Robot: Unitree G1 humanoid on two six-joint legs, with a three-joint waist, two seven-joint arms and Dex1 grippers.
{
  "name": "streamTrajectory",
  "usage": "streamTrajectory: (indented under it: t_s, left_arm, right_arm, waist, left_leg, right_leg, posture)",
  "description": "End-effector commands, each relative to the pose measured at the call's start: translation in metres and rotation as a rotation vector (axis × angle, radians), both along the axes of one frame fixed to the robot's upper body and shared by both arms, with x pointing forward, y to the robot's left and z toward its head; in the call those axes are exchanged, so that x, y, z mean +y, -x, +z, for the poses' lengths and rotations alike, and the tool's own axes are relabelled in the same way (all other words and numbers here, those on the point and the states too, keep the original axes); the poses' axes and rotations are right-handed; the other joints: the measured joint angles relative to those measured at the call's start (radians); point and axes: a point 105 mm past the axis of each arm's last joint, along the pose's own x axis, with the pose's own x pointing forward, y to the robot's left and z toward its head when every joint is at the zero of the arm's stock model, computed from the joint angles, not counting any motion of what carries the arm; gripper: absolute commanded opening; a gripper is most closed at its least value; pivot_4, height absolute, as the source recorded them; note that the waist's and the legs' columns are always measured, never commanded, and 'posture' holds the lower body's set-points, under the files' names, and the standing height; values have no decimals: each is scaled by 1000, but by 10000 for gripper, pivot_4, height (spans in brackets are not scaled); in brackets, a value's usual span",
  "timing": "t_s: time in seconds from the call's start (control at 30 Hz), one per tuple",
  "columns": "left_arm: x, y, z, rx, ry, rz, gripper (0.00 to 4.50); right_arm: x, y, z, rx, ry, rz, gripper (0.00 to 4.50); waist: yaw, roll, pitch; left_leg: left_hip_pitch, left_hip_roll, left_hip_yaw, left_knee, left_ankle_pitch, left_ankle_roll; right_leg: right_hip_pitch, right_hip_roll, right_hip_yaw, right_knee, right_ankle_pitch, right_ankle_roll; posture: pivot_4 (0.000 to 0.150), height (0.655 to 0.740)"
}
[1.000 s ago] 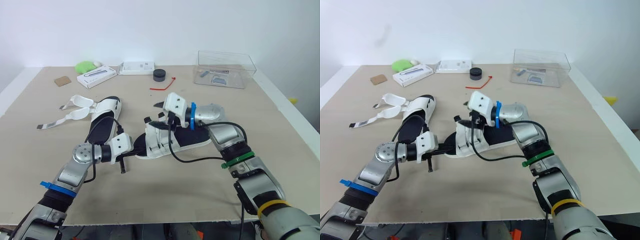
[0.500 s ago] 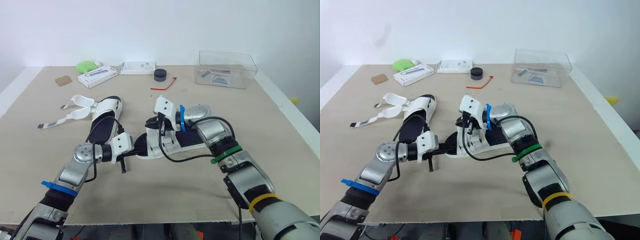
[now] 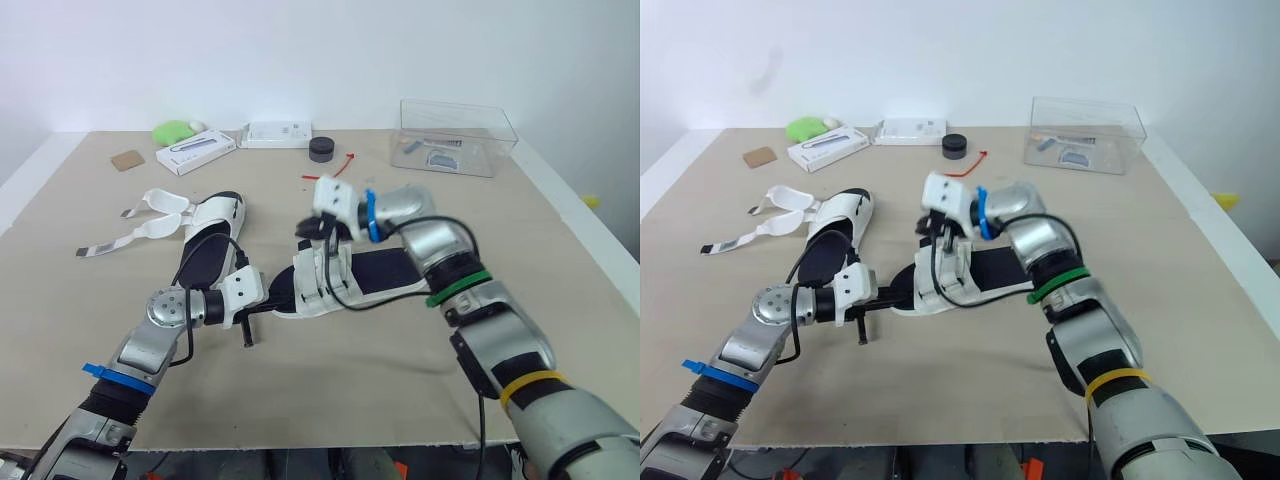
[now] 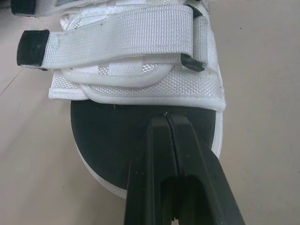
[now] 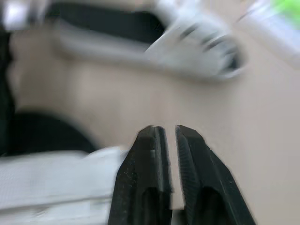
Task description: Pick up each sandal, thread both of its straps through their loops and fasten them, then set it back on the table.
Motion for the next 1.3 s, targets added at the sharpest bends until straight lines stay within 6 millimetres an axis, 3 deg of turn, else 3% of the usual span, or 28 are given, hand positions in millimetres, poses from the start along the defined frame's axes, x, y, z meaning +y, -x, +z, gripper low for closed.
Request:
streamTrajectory:
  t_s: [0.03, 0.17, 0.2, 0.33, 0.43, 0.53, 0.87, 1.13, 1.17, 1.2, 1.3]
  left_arm:
    - [6, 7, -31, 107, -71, 16, 0]
    - [6, 7, -16, 94, -17, 6, 0]
    - [6, 7, -10, 91, 7, 3, 2520]
    - [7, 7, 7, 69, 67, -10, 16707]
    - [8, 7, 18, 35, 85, -18, 31624]
    - [14, 11, 28, 19, 86, -34, 44666]
    - [50, 39, 60, 22, 60, -53, 44918]
    - [47, 58, 65, 15, 63, -30, 44918]
    - [47, 59, 66, 13, 64, -26, 45000]
    - [47, 59, 66, 9, 67, -20, 45000]
    - [47, 59, 66, 4, 66, -7, 45000]
  right_arm:
    - [-47, -3, 28, -28, -67, -28, 23215]
    - [-96, -4, 7, 64, -51, -79, 43098]
    - [-106, -3, -5, 98, -12, -86, 44947]
    - [-122, 8, -46, 193, 115, -53, 45000]
    - [-113, 15, -53, 226, 88, 28, 45000]
    - [-93, 19, -54, 208, 83, 124, 45000]
    - [-50, 26, -49, 169, 64, 302, 45000]
    - [-30, 34, -56, 194, 19, 375, 45000]
    - [-29, 34, -56, 194, 16, 379, 39120]
    - [-28, 33, -56, 196, 8, 373, 37823]
    - [-24, 32, -56, 204, 1, 365, 23486]
  waist:
    - [2, -1, 0]
    - [0, -1, 0]
    - [-1, -1, 0]
    - [-6, 1, 1]
    - [-10, 2, 2]
    - [-11, 2, 2]
    - [-12, 2, 8]
    - [-10, 2, 9]
    - [-10, 2, 9]
    - [-10, 2, 9]
    - [-10, 2, 9]
  left_leg:
    - [-1, 0, -1, -1, 0, 0]
    - [-1, -1, 0, -5, 0, 0]
    - [-1, -1, 1, -6, 0, 0]
    - [-3, 0, 2, -7, 0, 0]
    - [-13, 0, 3, -6, 0, 0]
    - [-14, 2, 2, -7, 0, 0]
    - [-15, 2, 2, -6, -1, -10]
    - [-16, 2, 1, -6, -1, -15]
    - [-16, 2, 1, -6, -1, -15]
    - [-16, 2, 0, -6, -1, -15]
    - [-15, 2, 0, -6, 0, -16]
  right_leg:
    - [1, -1, -2, -2, 0, 0]
    - [1, -2, -1, -6, 0, 0]
    - [0, -2, -1, -6, 0, 0]
    - [-3, 0, 0, -6, -1, -1]
    - [-15, 2, 2, -2, -1, -1]
    - [-16, 3, 1, -2, -1, -1]
    - [-16, 1, 0, -2, -1, -1]
    - [-17, 0, -1, -2, -1, -1]
    - [-17, 0, -1, -2, -1, -1]
    - [-17, 0, -1, -2, -1, -1]
    - [-17, 0, -1, -1, -1, -1]
  posture:
    - [1500, 7400]
    - [1500, 7400]
    - [1500, 7400]
    - [1500, 7400]
    - [1500, 7400]
    - [1500, 7400]
    - [1500, 7400]
    - [1500, 7400]
    - [1500, 7400]
    - [1500, 7400]
    - [1500, 7400]
